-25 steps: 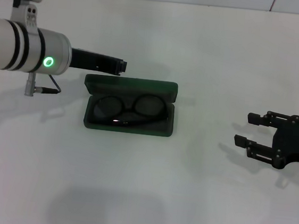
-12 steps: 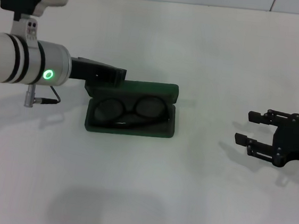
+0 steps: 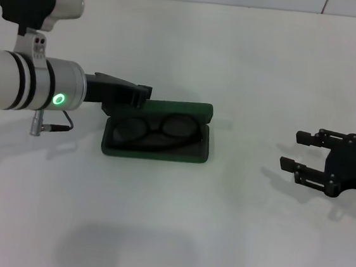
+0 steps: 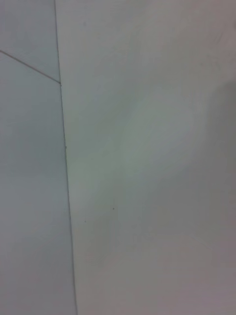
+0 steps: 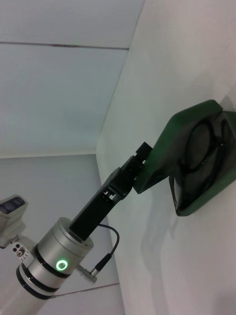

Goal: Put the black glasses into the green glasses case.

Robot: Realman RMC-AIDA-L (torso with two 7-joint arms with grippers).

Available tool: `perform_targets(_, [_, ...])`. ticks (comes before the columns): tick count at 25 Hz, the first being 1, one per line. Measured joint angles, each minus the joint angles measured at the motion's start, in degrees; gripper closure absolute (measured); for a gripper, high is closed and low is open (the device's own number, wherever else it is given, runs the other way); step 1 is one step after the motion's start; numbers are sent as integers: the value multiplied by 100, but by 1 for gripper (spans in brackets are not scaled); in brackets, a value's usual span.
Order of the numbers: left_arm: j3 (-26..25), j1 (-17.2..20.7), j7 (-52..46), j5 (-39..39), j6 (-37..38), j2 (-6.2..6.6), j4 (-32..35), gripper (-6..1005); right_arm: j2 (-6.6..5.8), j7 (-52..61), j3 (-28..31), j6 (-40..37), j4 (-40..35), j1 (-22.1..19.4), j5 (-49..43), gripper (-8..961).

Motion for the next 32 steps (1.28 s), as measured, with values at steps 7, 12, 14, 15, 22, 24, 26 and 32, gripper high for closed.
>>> perform_targets(7, [7, 175, 365, -330, -13, -3, -10, 915, 6, 0, 0, 15, 0, 0, 0, 347])
perform_targets(12, [54, 305, 606, -502, -18, -12, -13, 913, 9, 0, 0, 19, 1, 0, 0, 346])
perform_targets(14, [98, 361, 731, -571, -27, -15, -40, 913, 9, 0, 0, 20, 3, 5, 0, 346])
perform_targets(15, [108, 384, 787, -592, -29, -17, -53, 912, 9, 0, 0, 20, 3, 6, 0, 346])
perform_targets(22, [155, 623, 1273, -1020, -164, -17, -71, 910, 9, 0, 0, 28, 9, 7, 0, 345])
perform_targets(24, [165, 685, 1419, -1173, -206, -10, -54, 909, 9, 0, 0, 28, 9, 1, 0, 345])
perform_targets(26, [156, 721, 1495, -1285, -206, -4, -4, 909, 9, 0, 0, 28, 9, -4, 0, 345])
perform_targets(32, [-387, 676, 1822, -1853, 542, 42, 267, 907, 9, 0, 0, -1, 9, -14, 6, 344])
